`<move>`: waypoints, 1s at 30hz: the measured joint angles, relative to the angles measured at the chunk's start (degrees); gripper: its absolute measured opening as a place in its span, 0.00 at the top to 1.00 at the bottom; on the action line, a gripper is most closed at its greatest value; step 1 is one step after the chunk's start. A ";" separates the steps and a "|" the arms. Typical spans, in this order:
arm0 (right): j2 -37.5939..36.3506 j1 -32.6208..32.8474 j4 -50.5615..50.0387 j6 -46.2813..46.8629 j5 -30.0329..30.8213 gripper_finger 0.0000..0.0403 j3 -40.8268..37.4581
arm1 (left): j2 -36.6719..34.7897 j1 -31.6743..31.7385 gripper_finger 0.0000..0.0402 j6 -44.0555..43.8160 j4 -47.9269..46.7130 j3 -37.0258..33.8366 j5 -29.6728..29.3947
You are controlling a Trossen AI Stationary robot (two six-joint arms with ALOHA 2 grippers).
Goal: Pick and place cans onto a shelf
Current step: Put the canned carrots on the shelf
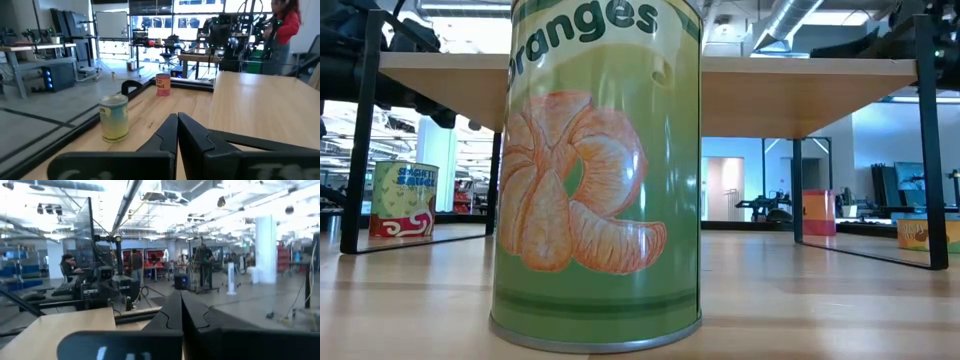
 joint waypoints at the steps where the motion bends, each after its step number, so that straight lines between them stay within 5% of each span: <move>1: 1.45 0.03 1.73 -1.34 -0.01 0.99 0.33 | 0.00 0.00 1.00 0.70 0.18 -0.01 -0.75; 9: 17.86 -0.26 11.62 -7.18 -0.30 0.99 5.36 | -0.02 0.00 1.00 1.62 1.66 0.00 -2.33; 20: 46.17 -0.75 11.13 -8.61 -2.52 1.00 19.38 | -0.02 0.00 1.00 1.42 1.68 0.00 -2.31; 30: 64.11 -5.04 -10.85 -8.50 -4.80 1.00 41.44 | -0.02 0.00 1.00 3.97 5.72 -0.01 -2.26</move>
